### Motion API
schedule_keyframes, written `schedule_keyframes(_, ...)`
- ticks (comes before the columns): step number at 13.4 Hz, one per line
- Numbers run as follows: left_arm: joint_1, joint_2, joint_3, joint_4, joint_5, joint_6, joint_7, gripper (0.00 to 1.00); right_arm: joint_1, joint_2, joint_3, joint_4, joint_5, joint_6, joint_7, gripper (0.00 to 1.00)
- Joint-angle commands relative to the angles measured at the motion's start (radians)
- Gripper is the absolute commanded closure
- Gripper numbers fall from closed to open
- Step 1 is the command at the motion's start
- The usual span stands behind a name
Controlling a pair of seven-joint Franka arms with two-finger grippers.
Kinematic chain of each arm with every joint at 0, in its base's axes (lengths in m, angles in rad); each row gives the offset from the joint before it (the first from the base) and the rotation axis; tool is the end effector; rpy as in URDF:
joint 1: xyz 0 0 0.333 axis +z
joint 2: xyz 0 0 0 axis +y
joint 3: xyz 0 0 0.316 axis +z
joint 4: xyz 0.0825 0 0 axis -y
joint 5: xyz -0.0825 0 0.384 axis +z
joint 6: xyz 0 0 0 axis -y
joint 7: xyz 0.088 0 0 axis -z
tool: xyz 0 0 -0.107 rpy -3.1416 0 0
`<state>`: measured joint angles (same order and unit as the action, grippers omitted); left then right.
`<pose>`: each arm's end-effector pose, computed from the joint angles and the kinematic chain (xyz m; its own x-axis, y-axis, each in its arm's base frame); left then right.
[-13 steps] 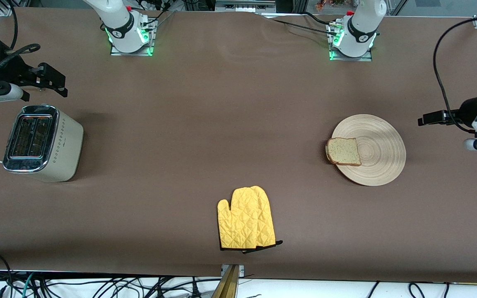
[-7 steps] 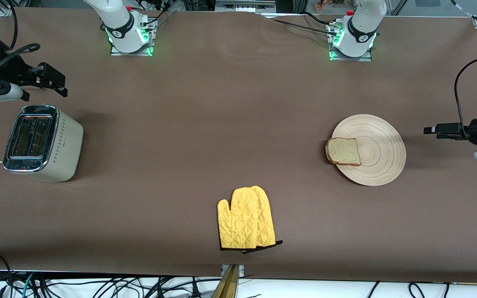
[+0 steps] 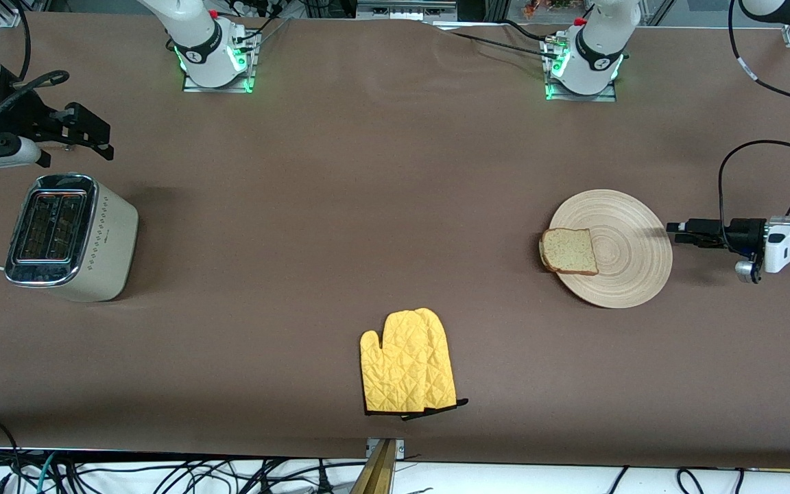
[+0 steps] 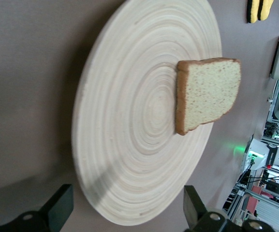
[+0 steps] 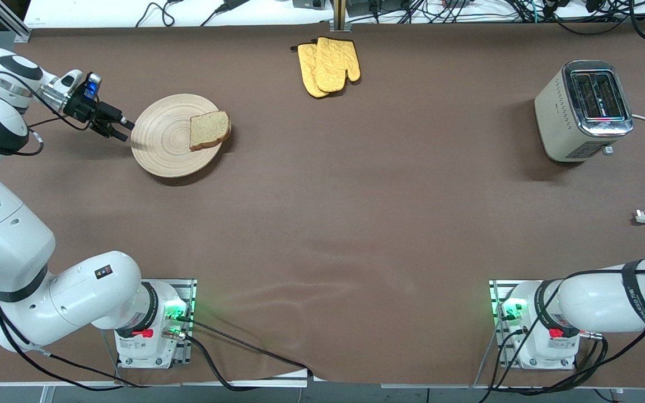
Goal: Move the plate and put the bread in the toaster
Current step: 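Lower the left gripper to the wooden plate's rim and grasp it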
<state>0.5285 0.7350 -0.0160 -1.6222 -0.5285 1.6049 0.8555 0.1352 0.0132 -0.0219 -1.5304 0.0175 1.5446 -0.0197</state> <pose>0.5519 0.2512 0.1709 0.9661 -0.1901 -0.1745 0.0086 -0.6521 0.7581 0.5526 0.0649 0.6339 0.9911 0.1331 0.0013 0.1331 -0.9910 -0.0172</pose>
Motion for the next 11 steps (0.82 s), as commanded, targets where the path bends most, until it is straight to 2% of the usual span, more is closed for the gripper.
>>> schedule_keyframes(1,0.007,0.017,-0.009,0.033,-0.01,-0.002,0.033,0.0,0.0,-0.018,0.003,-0.002,-0.01,-0.011,-0.011,0.0)
schedule_keyframes(4,0.016,0.063,-0.01,0.034,-0.047,0.0,0.053,0.0,0.0,-0.019,0.02,0.001,-0.01,-0.006,-0.008,0.0)
schedule_keyframes(5,0.016,0.069,-0.009,0.034,-0.086,0.001,0.056,0.05,0.0,-0.019,0.02,0.0,-0.011,-0.008,-0.009,0.0)
schedule_keyframes(6,0.015,0.076,-0.01,0.034,-0.097,0.001,0.056,0.18,0.0,-0.019,0.02,-0.001,-0.011,-0.009,-0.009,0.0)
schedule_keyframes(9,0.01,0.078,-0.01,0.034,-0.097,0.004,0.056,0.96,0.0,-0.019,0.019,-0.001,-0.011,-0.001,-0.009,0.0)
schedule_keyframes(11,0.008,0.078,-0.01,0.033,-0.093,0.07,0.056,1.0,0.0,-0.018,0.02,-0.002,-0.011,0.0,-0.009,0.0)
